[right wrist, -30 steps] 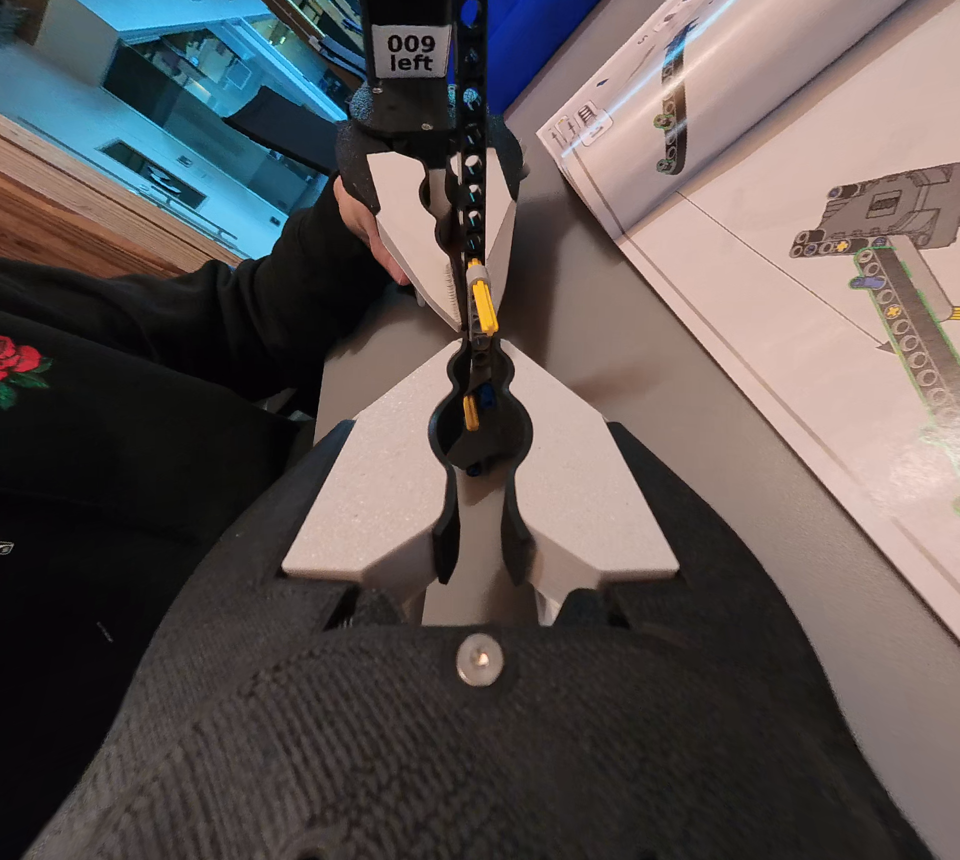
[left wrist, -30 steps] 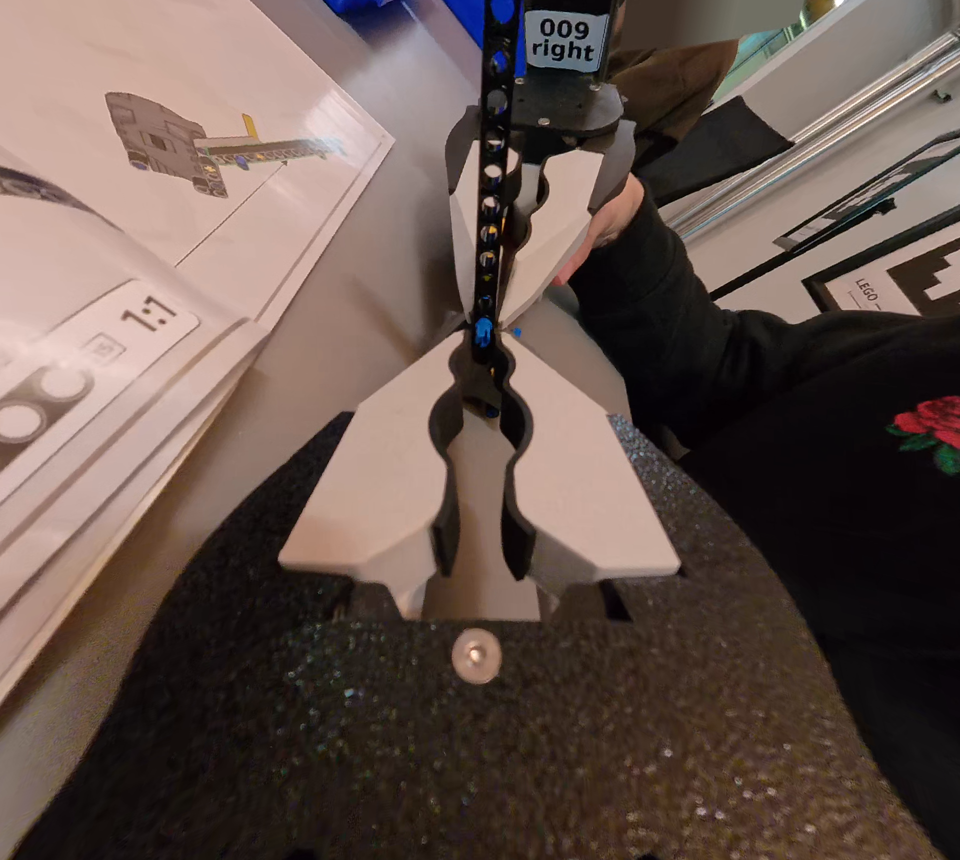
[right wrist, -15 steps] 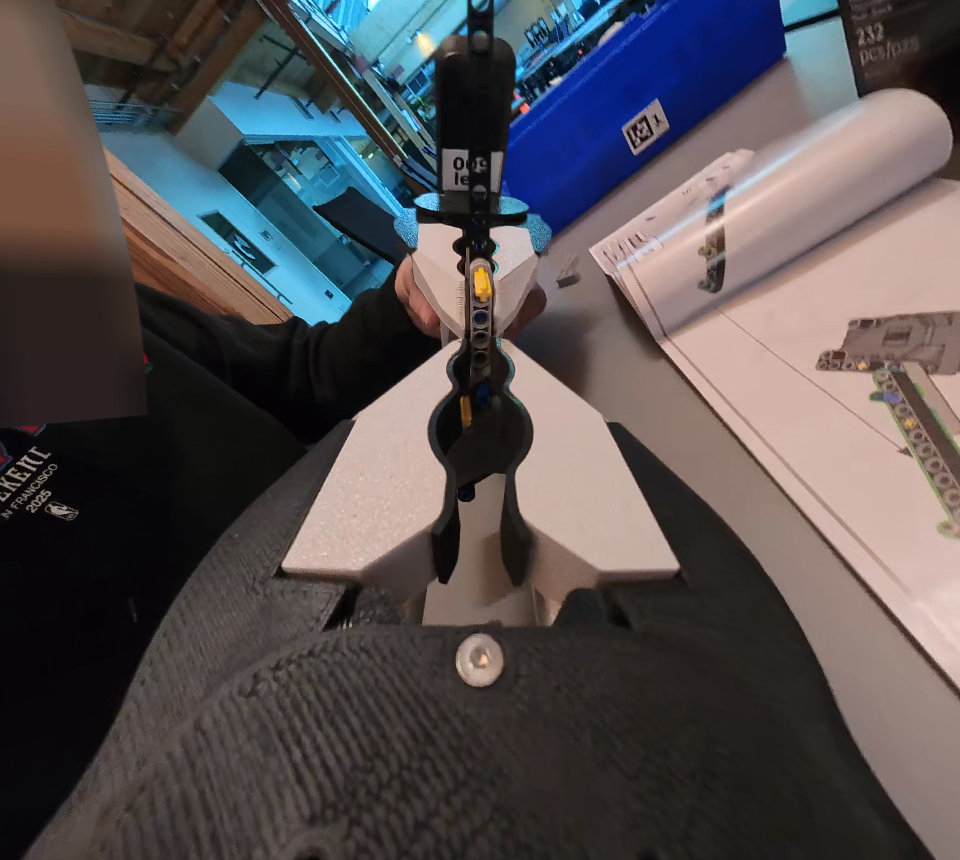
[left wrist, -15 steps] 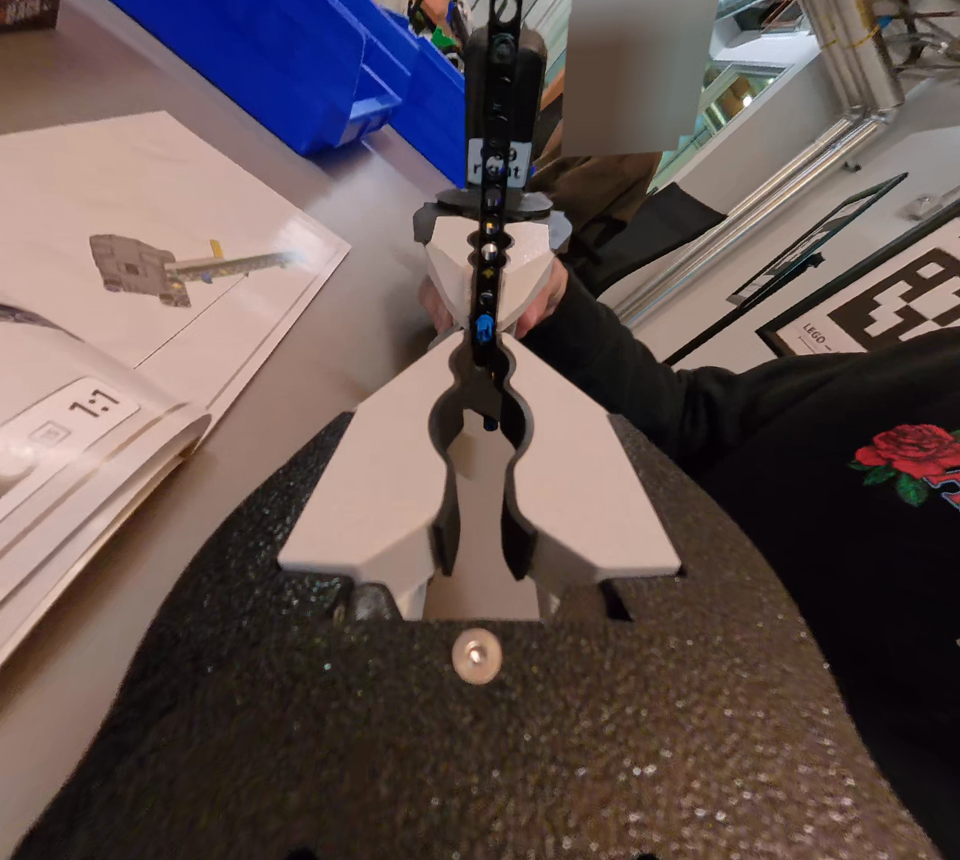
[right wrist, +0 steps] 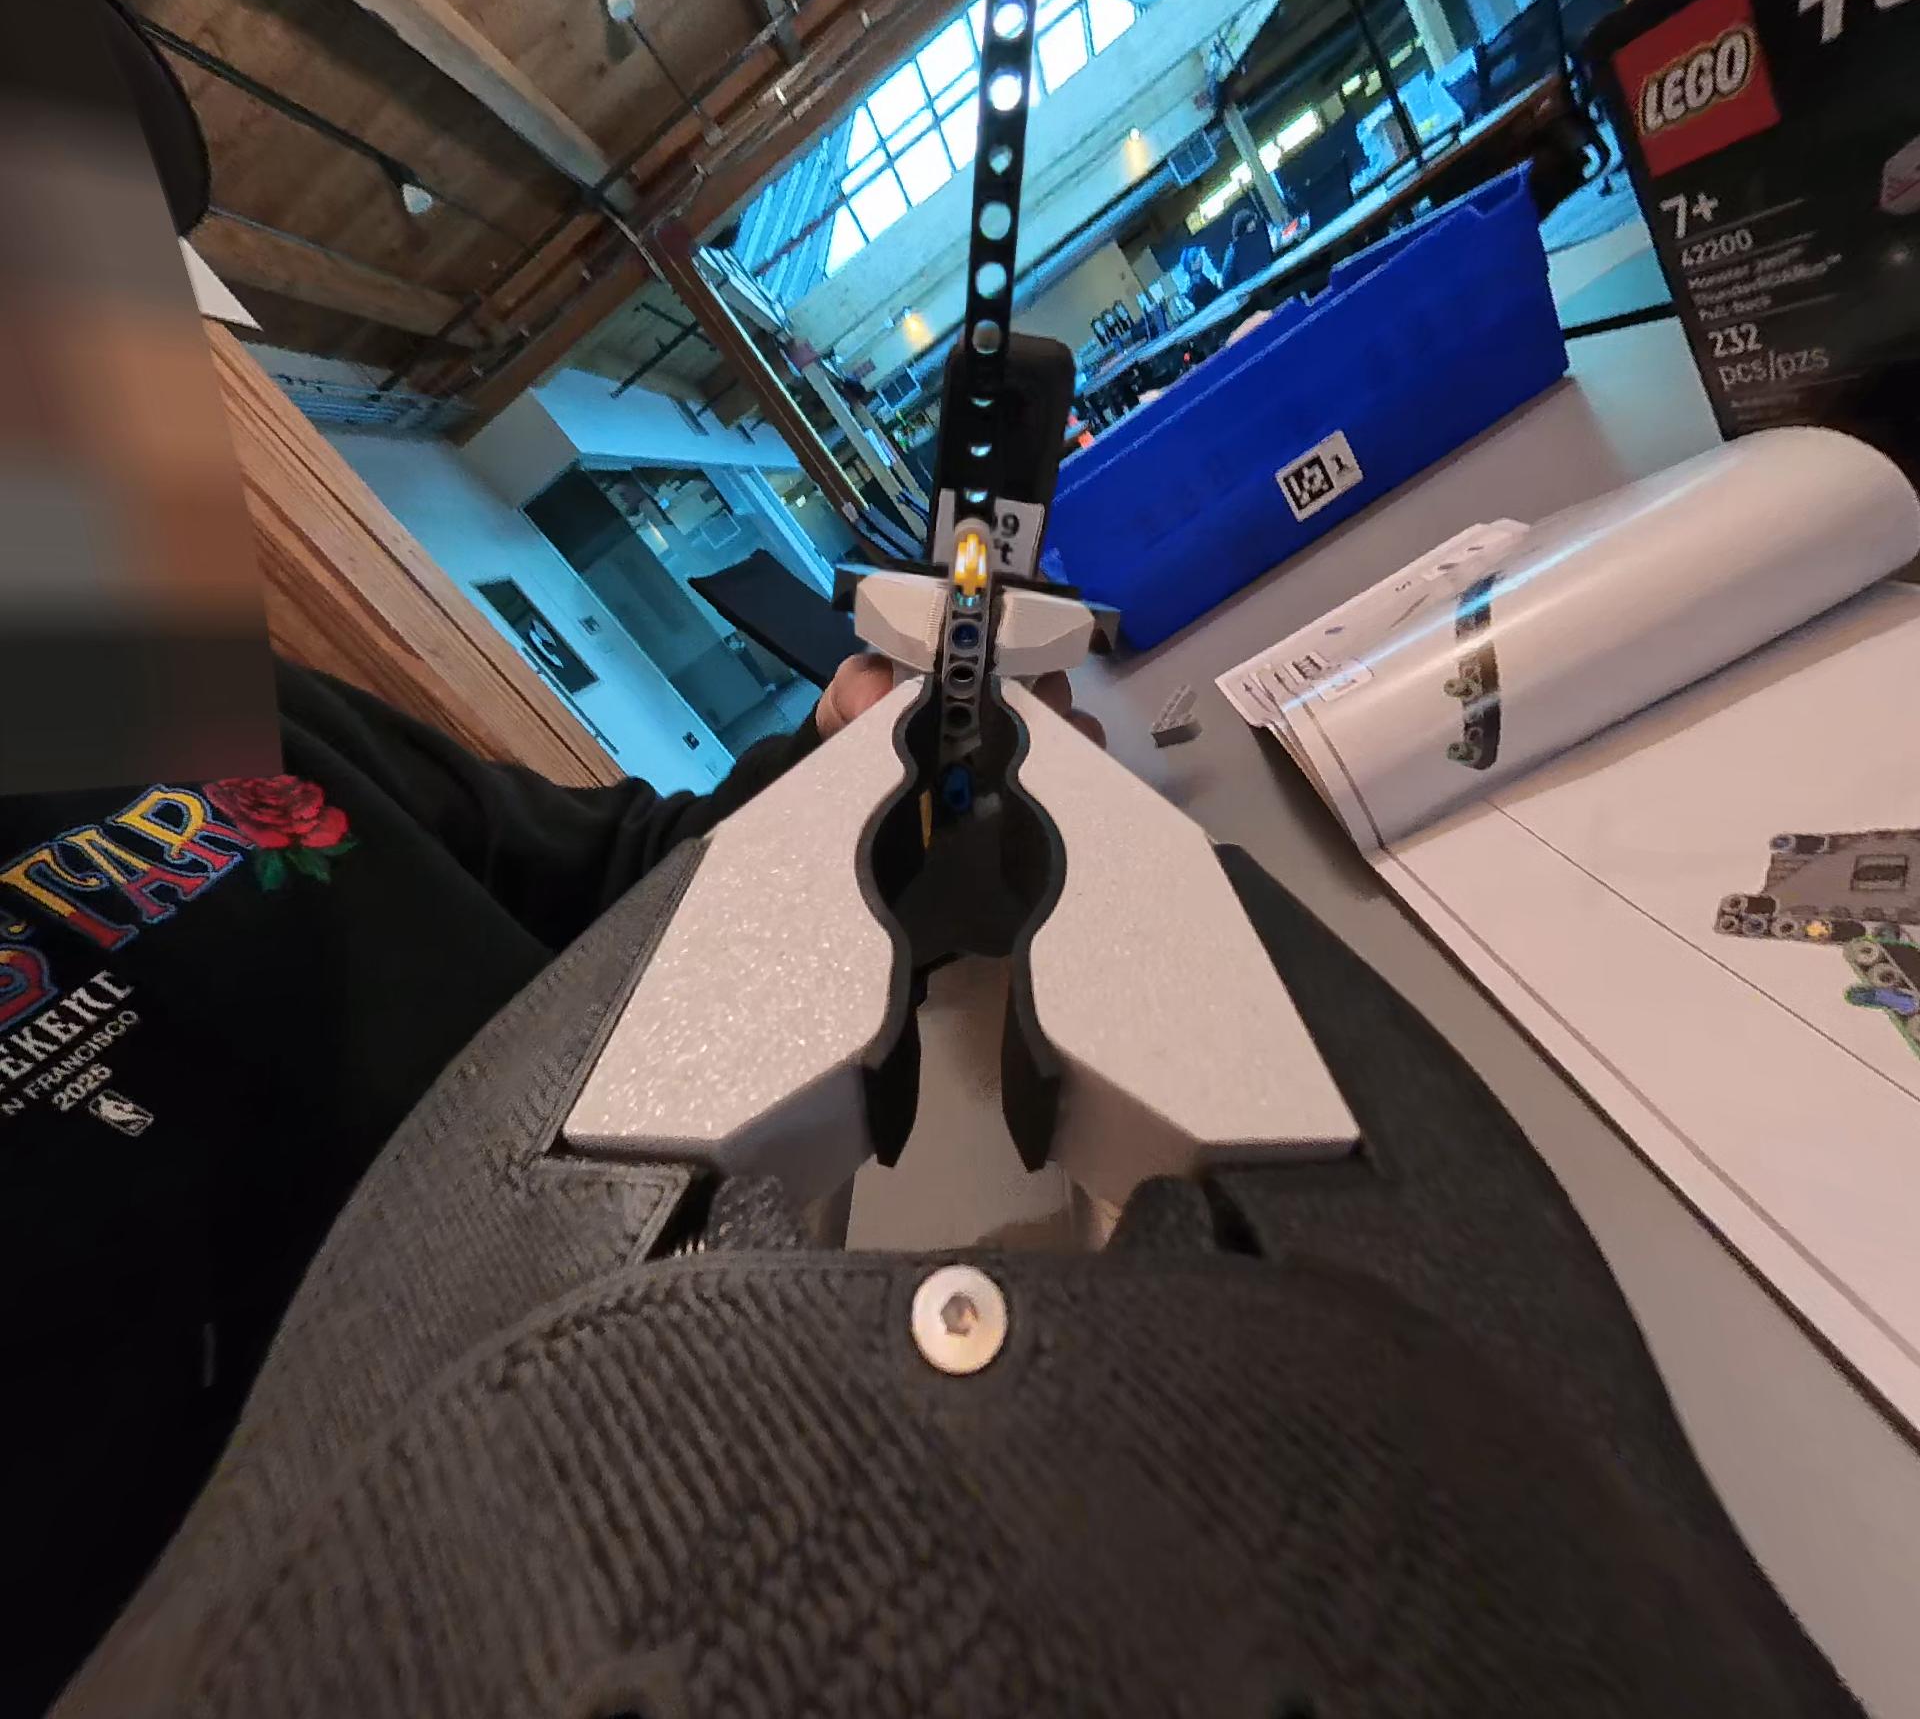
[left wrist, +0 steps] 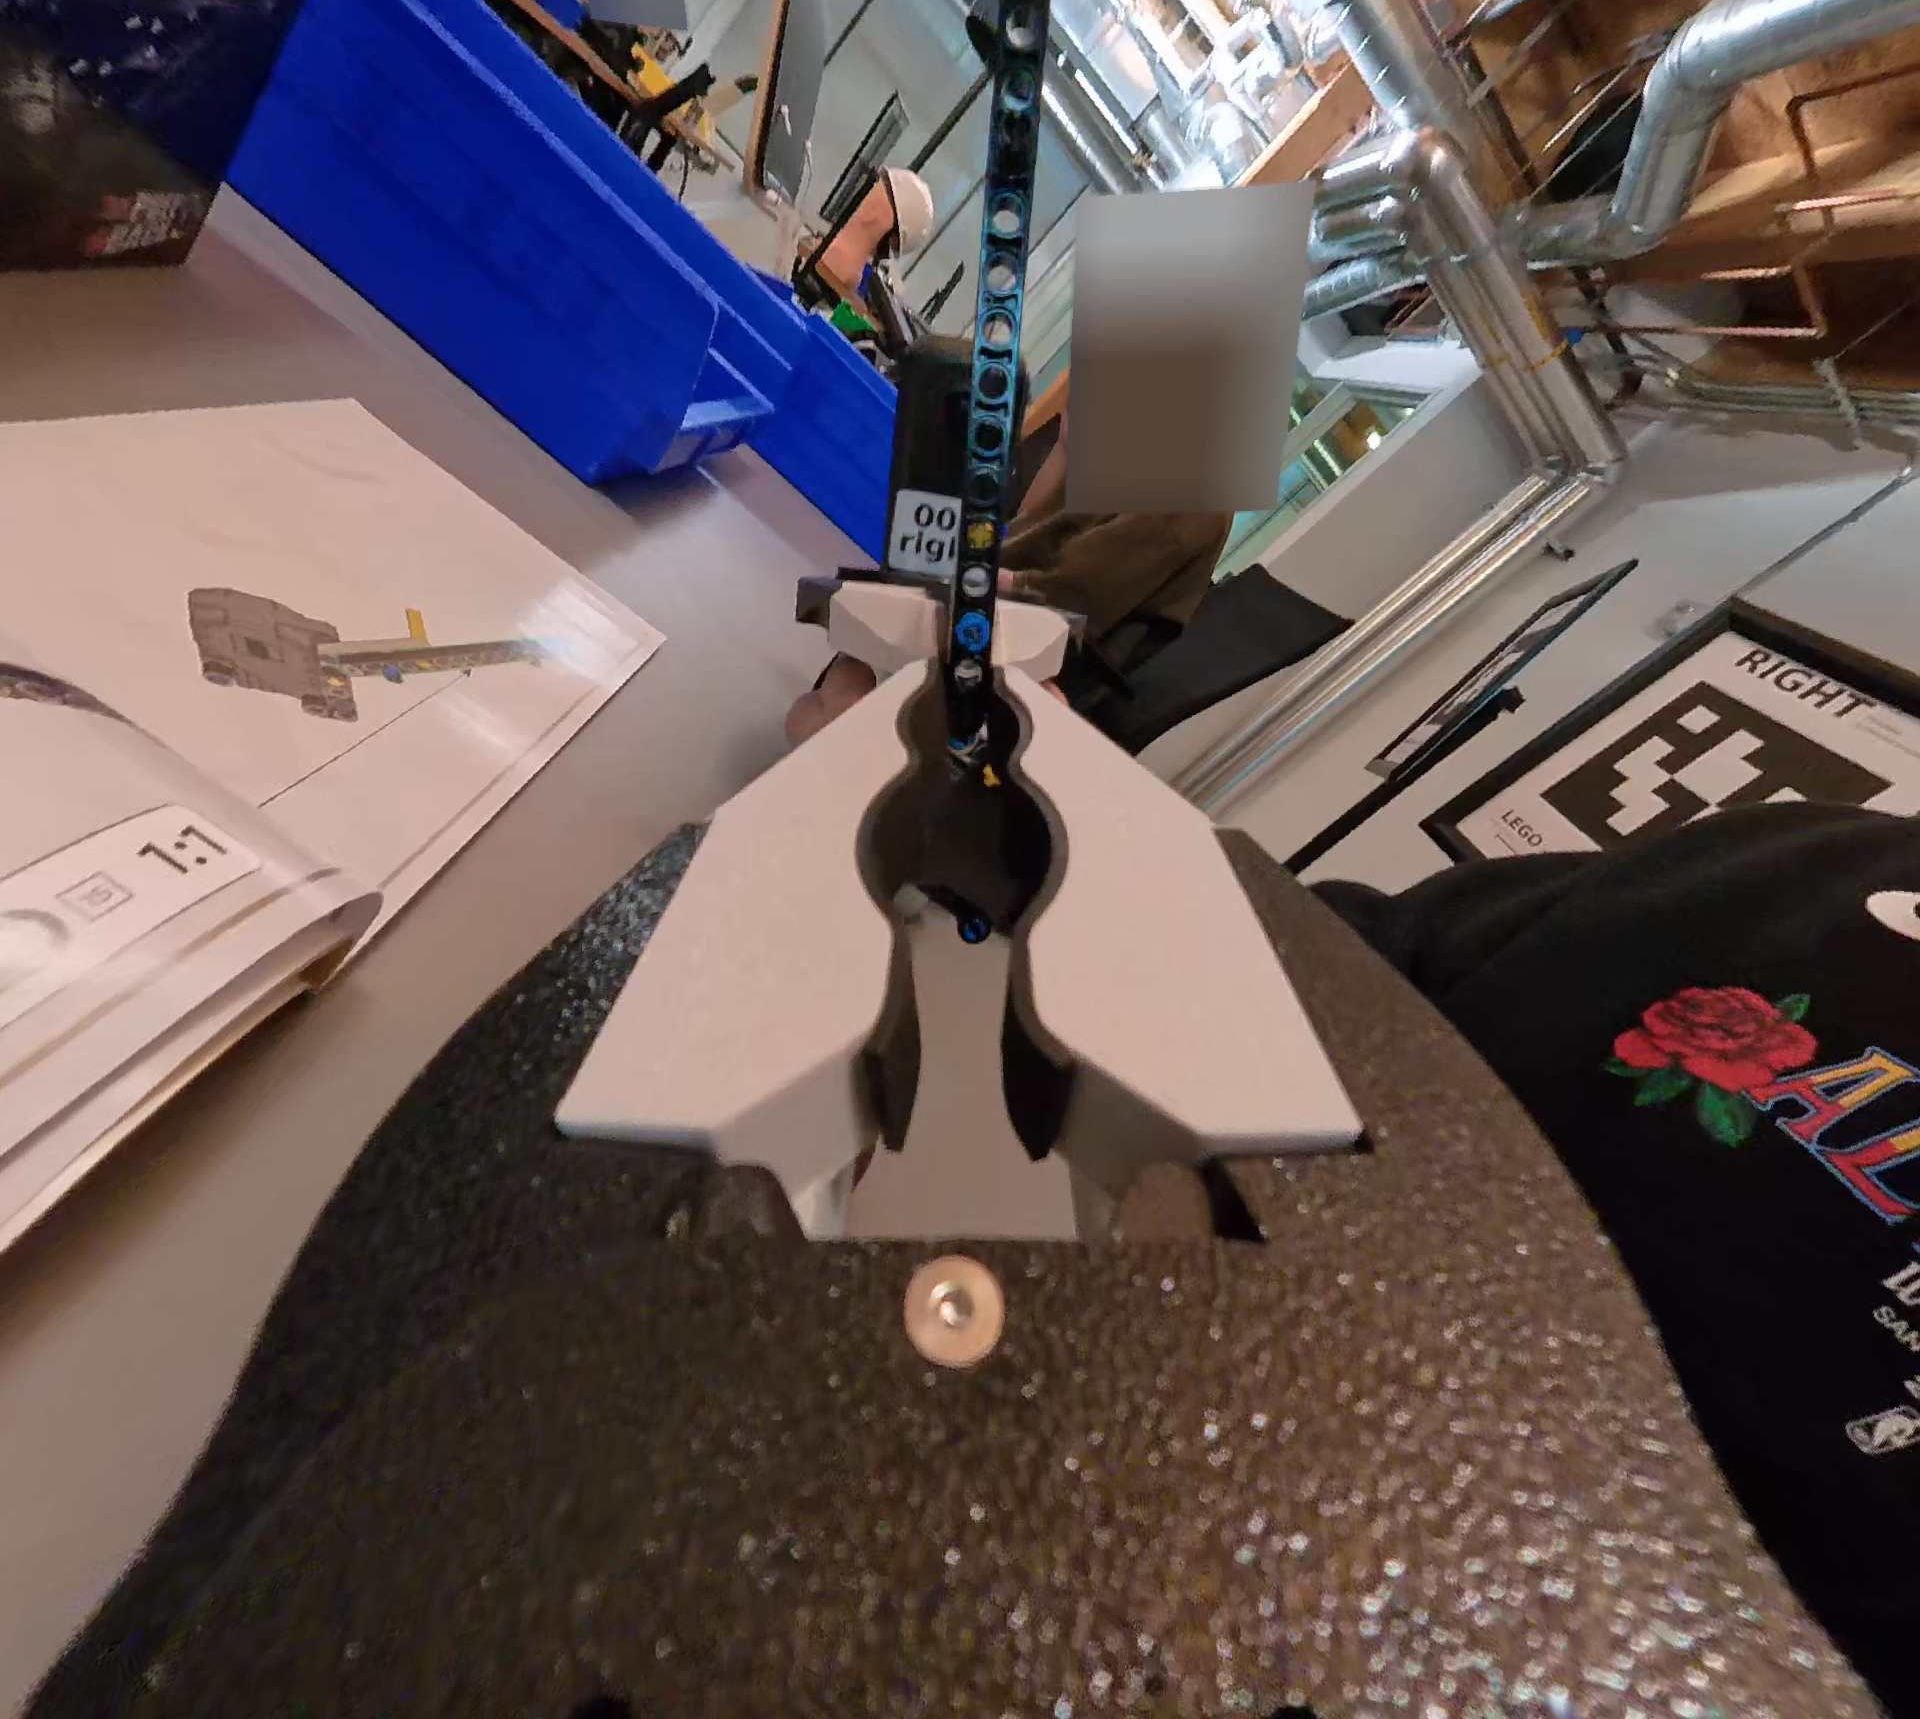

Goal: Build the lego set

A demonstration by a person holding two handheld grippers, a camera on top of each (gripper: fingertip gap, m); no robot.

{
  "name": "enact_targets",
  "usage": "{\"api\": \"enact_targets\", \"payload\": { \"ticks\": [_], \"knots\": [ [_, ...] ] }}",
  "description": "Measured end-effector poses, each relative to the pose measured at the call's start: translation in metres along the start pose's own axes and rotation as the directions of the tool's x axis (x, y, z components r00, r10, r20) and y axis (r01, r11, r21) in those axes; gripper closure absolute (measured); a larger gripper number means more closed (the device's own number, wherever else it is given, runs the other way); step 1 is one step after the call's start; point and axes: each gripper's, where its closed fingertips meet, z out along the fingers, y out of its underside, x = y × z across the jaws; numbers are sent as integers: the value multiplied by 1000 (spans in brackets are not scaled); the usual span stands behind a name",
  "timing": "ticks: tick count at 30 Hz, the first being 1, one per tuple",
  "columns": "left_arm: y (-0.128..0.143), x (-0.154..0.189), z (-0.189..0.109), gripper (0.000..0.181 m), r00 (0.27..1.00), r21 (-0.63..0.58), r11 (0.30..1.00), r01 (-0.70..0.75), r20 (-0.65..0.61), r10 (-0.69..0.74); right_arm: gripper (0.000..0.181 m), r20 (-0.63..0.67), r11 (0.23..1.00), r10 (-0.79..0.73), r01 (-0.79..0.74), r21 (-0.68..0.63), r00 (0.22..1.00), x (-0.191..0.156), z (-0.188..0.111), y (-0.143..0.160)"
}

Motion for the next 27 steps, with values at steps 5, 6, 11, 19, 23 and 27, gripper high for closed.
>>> {"api": "enact_targets", "payload": {
  "ticks": [5, 6, 11, 19, 23, 27],
  "knots": [
    [-6, 8, -1, 176, 998, 25, 998, -57, 0, 57, 176, 16, 997, -58, 56, 58, 998, -7, 4, -7],
    [-8, 8, -2, 176, 996, 26, 996, -88, 10, 88, 176, 20, 996, -60, 59, 70, 998, -7, 5, -8],
    [-19, 10, -5, 176, 997, 123, 990, -72, 3, 72, 176, 34, 986, -26, 20, 163, 999, -7, 10, -16],
    [-38, 19, -8, 176, 983, 280, 943, -181, 57, 172, 176, 55, 947, -30, 11, 320, 998, -13, 18, -33],
    [-40, 19, -9, 176, 988, 299, 942, -153, 58, 142, 176, 74, 939, 2, -27, 342, 997, -13, 20, -35],
    [-39, 19, -10, 175, 990, 297, 944, -141, 48, 133, 176, 33, 949, -62, 49, 310, 998, -13, 20, -34]
  ]
}}
